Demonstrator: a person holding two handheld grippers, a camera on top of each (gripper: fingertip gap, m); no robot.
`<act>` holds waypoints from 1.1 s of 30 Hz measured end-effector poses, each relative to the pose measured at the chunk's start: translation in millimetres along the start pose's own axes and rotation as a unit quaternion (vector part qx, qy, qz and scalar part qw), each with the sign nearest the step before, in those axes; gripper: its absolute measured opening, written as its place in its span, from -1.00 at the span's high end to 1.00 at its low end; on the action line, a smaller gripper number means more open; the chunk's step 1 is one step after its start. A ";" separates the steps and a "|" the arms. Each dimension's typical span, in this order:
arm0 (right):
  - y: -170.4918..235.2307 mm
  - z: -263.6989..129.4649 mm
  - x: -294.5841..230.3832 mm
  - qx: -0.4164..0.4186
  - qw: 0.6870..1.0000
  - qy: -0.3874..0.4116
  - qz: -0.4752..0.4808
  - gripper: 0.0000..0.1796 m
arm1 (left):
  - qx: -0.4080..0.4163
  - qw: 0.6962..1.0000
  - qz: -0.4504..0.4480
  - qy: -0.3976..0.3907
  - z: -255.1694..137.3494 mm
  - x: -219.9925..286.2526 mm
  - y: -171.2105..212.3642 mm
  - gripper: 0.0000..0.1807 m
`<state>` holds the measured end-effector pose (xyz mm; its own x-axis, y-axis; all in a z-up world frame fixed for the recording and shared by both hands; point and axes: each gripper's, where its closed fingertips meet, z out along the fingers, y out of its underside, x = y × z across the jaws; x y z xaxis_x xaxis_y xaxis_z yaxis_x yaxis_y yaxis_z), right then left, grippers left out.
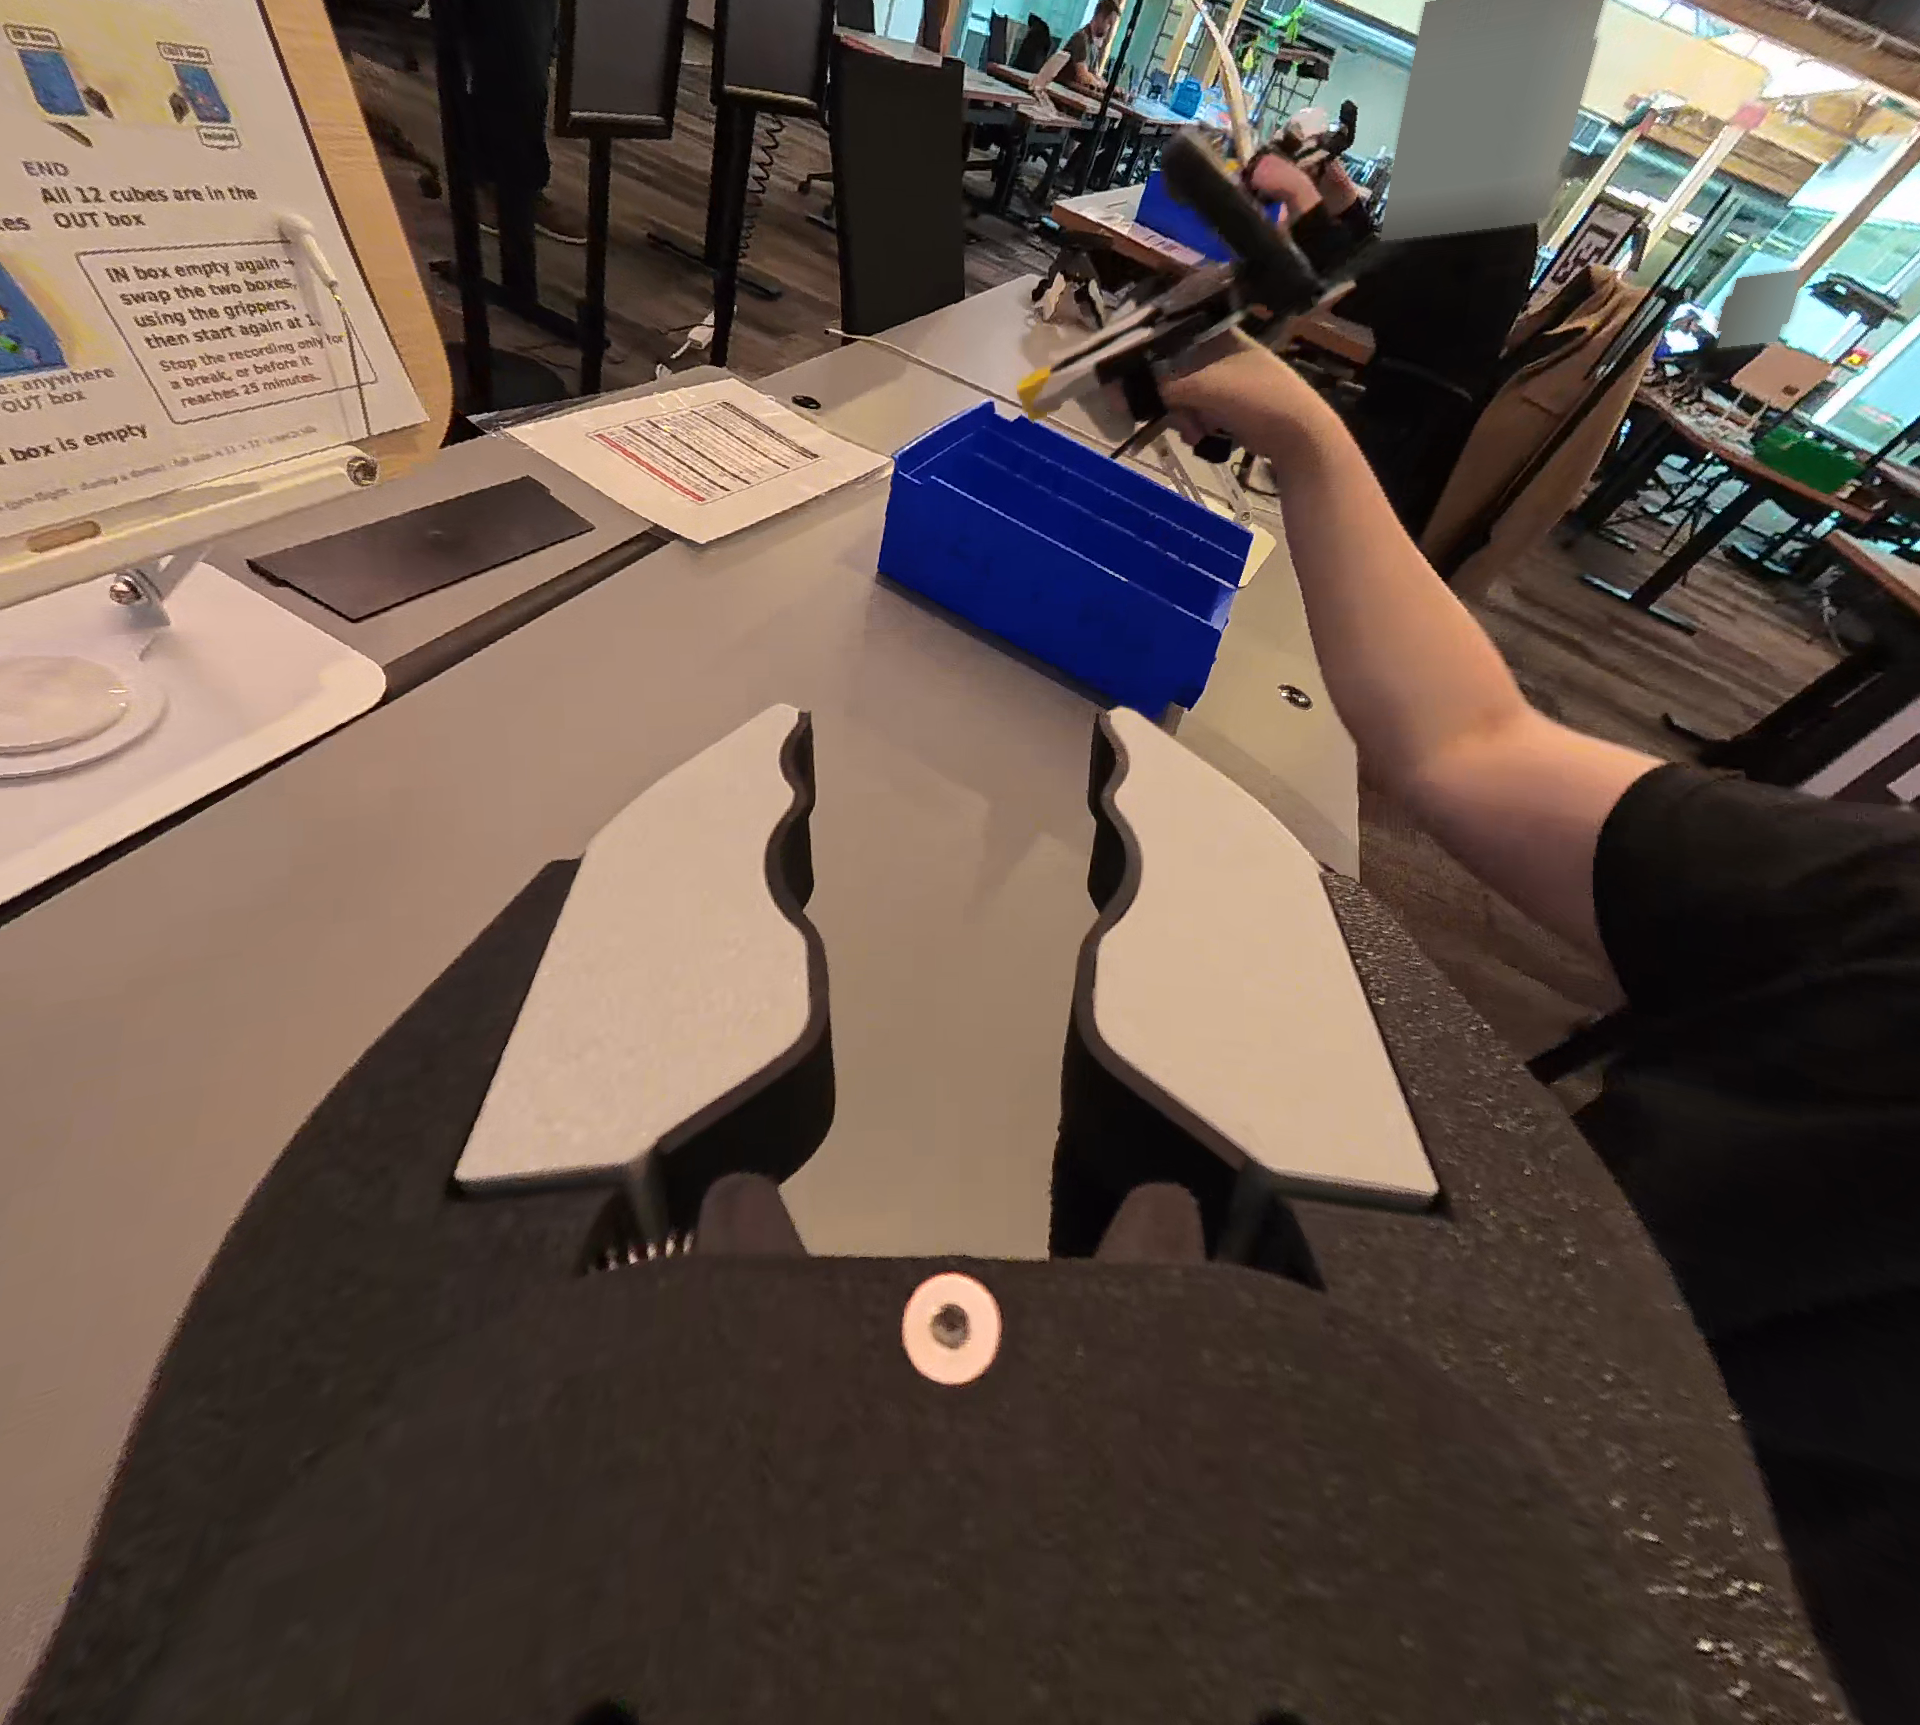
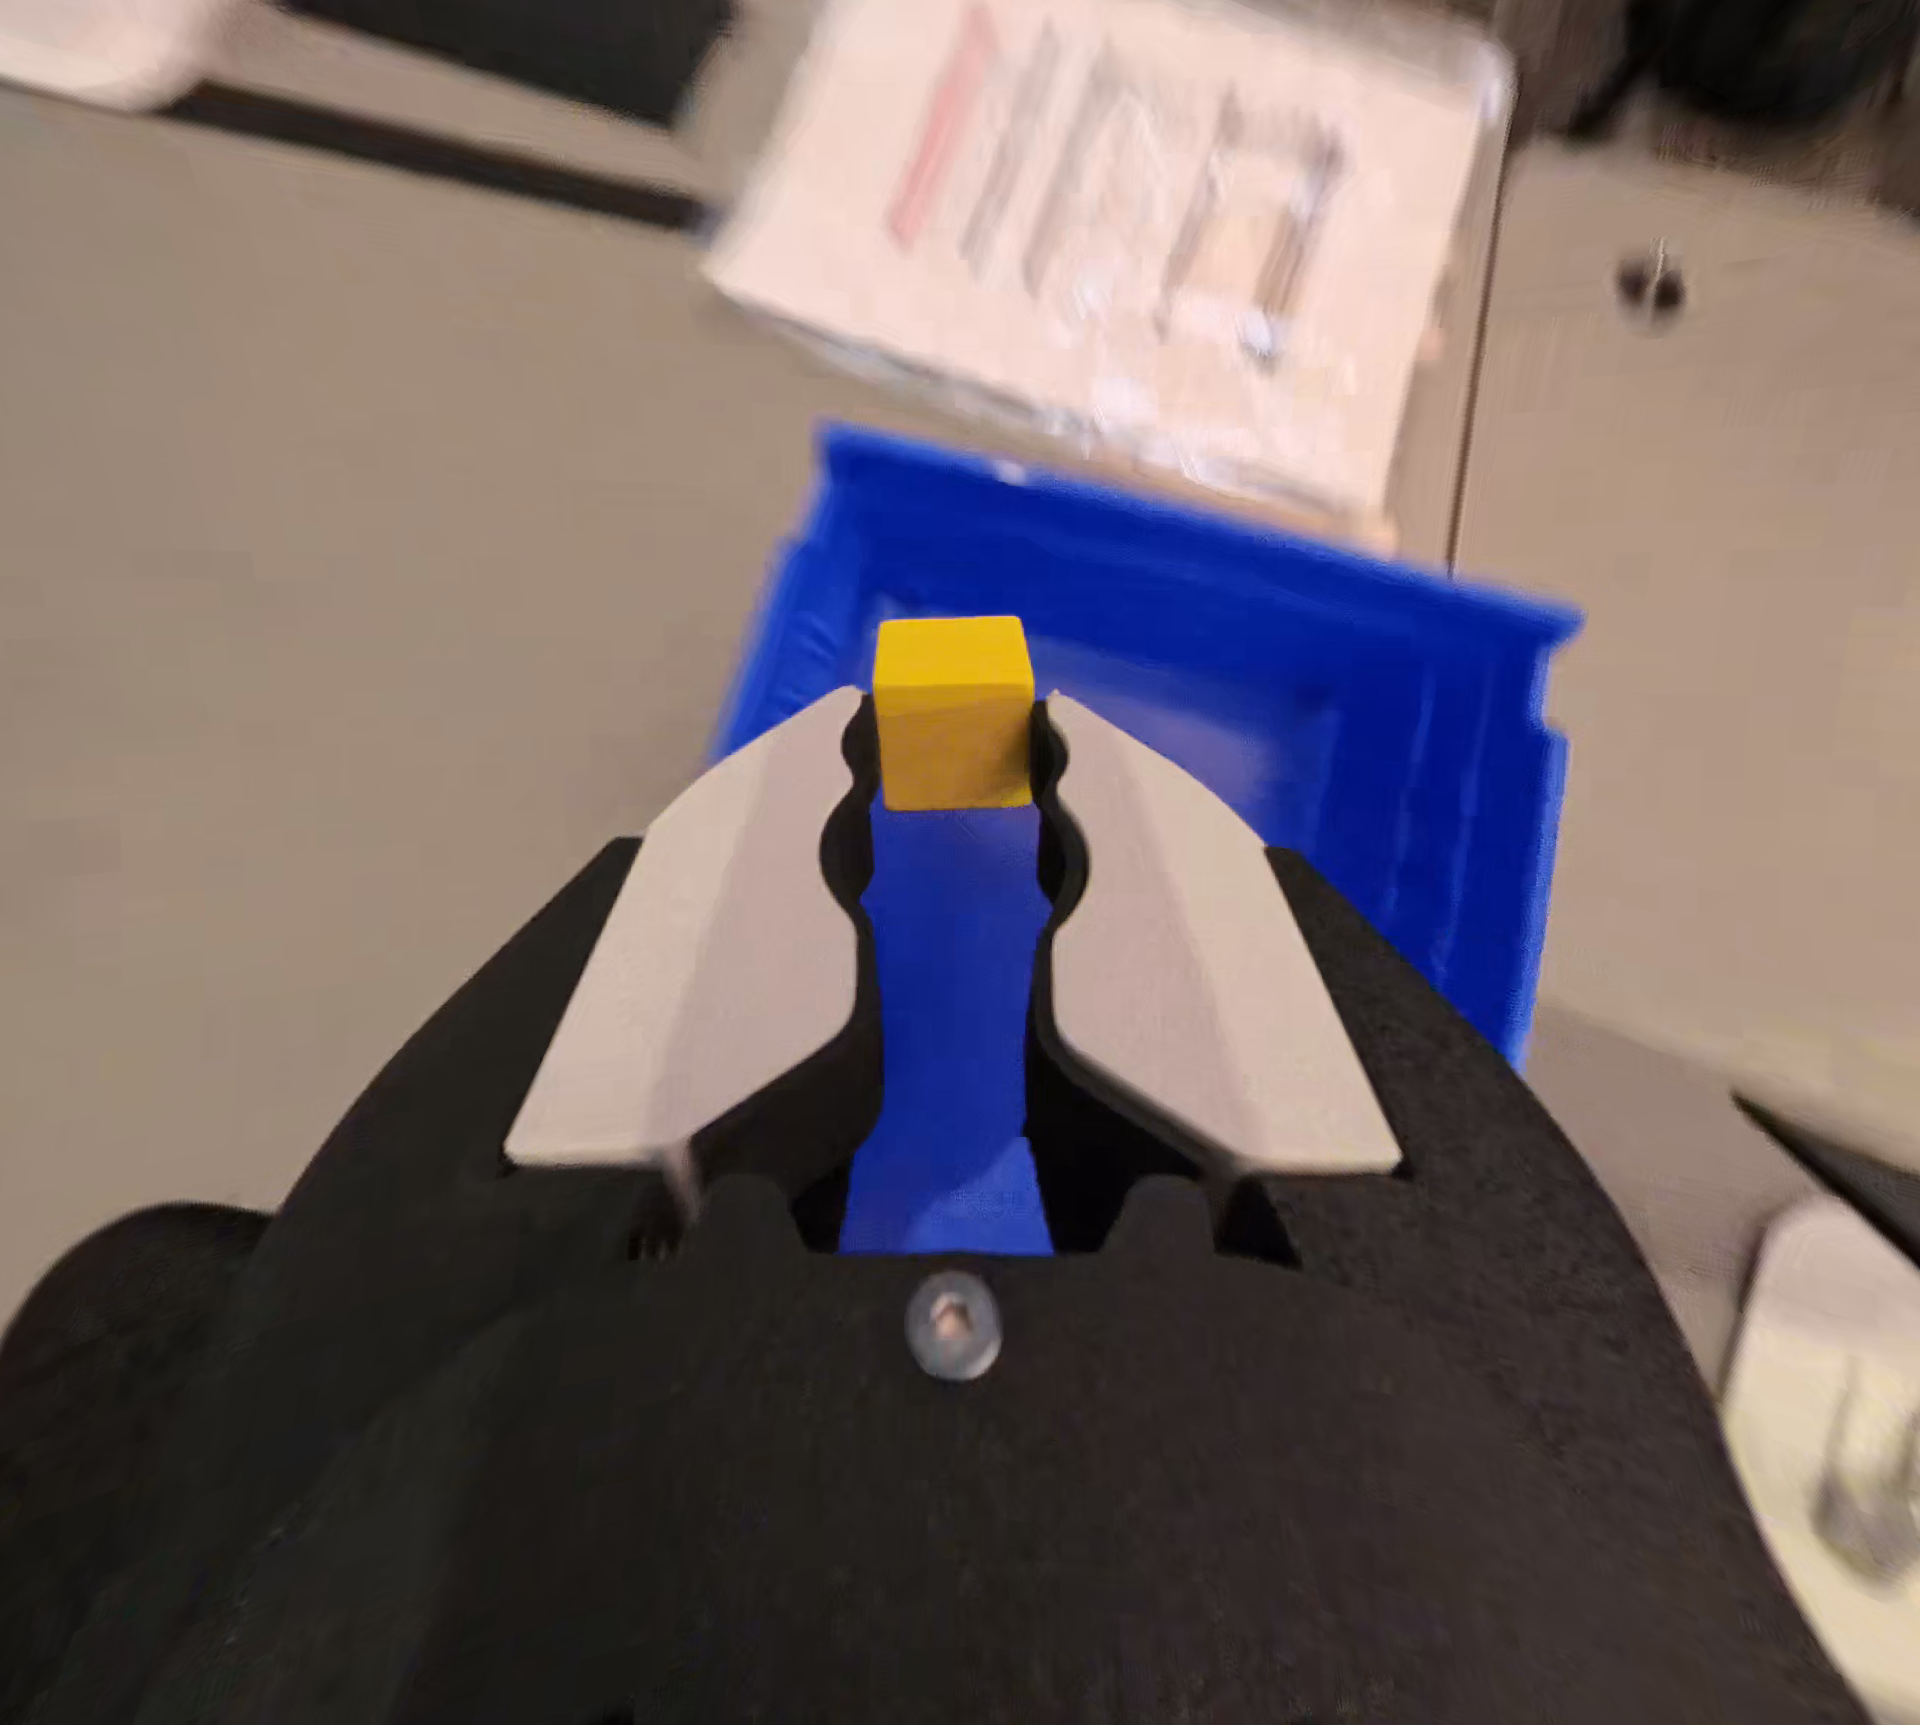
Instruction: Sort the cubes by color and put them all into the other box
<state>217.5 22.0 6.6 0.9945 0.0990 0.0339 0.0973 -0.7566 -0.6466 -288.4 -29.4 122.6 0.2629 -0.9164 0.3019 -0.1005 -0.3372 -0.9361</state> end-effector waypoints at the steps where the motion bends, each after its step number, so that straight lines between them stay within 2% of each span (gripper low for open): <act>1: 17.9 13.5 19.0 -0.048 0.999 0.020 0.016 0.70 | -0.003 1.000 0.001 0.000 1.9 1.5 0.6 0.44; 5: 60.9 50.9 63.7 -0.180 0.980 0.069 0.047 0.70 | -0.012 1.000 0.007 0.000 6.9 6.1 3.6 0.44; 13: 81.1 95.4 93.0 -0.292 0.950 0.079 0.077 0.70 | -0.025 0.999 0.018 -0.021 10.6 4.8 10.2 0.43; 26: 91.5 116.4 115.8 -0.292 0.945 0.119 0.087 0.69 | -0.034 0.999 0.024 -0.025 12.1 2.8 13.9 0.43; 28: 87.3 116.7 112.6 -0.274 0.951 0.112 0.090 0.64 | -0.040 0.999 0.021 -0.024 12.2 4.2 15.4 0.43; 33: 58.1 82.9 97.4 -0.224 0.965 0.125 0.048 0.53 | -0.041 0.999 0.024 -0.020 8.9 10.8 14.4 0.42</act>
<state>316.8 41.3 -90.9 0.9724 -0.1032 0.2094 -0.0454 -0.9635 -0.2639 -278.4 -42.3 110.7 0.2946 -0.9230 0.2476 -0.1917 -0.3109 -0.9309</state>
